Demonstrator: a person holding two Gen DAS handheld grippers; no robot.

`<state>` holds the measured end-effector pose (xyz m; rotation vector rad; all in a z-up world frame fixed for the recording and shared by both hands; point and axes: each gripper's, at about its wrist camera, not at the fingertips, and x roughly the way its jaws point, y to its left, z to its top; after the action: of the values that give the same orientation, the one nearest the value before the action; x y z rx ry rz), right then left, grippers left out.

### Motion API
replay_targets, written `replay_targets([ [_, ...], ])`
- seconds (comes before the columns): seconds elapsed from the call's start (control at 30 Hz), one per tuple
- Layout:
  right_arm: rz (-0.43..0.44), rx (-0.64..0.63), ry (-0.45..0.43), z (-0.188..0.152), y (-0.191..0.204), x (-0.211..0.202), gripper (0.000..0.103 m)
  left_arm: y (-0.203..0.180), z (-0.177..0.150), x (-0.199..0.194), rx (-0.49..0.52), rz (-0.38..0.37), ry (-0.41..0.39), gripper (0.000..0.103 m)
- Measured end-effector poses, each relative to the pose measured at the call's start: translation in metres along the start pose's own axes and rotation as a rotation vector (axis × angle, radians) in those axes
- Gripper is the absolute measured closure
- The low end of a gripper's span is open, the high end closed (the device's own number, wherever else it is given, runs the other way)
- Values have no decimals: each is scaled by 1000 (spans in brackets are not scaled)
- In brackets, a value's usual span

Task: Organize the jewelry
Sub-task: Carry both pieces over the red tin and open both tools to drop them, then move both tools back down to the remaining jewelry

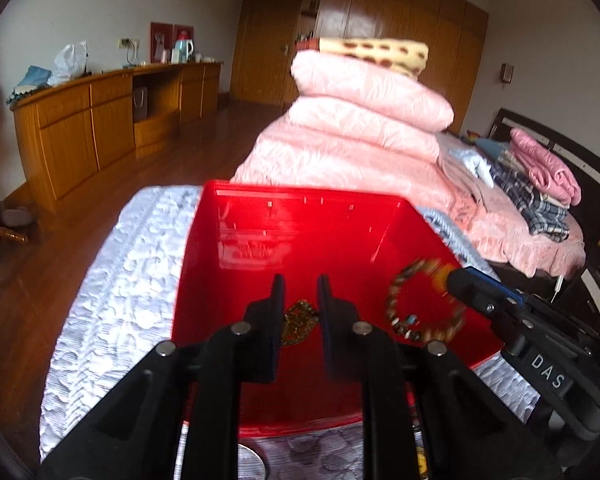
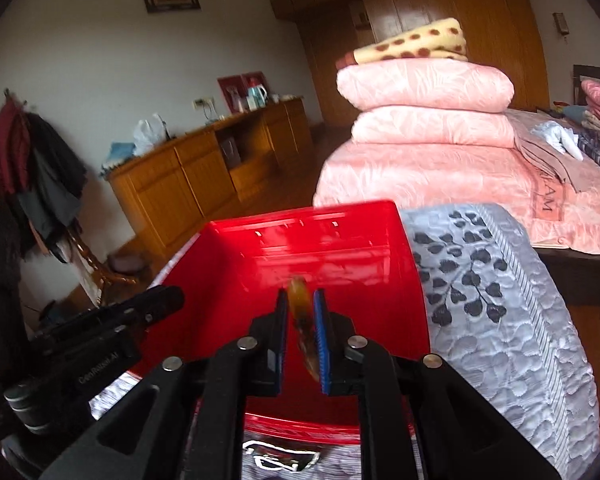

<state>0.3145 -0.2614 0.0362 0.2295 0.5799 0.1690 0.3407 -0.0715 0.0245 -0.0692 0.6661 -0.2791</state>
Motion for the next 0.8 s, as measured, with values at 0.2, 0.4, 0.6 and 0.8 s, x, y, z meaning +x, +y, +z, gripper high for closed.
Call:
replay_targets([
  [0.2, -7, 36, -11, -6, -7, -12, 81, 4, -2, -9, -5, 8, -17, 57],
  [0.4, -13, 51, -11, -46, -1, -54, 73, 6, -38, -63, 39, 119, -70, 39],
  [0.6, -30, 23, 86, -110, 15, -80, 73, 22, -97, -89, 8, 160, 25, 38],
  [0.8, 2, 23, 142, -139, 24, -83, 73, 29, -129, -104, -5, 247, 25, 38],
])
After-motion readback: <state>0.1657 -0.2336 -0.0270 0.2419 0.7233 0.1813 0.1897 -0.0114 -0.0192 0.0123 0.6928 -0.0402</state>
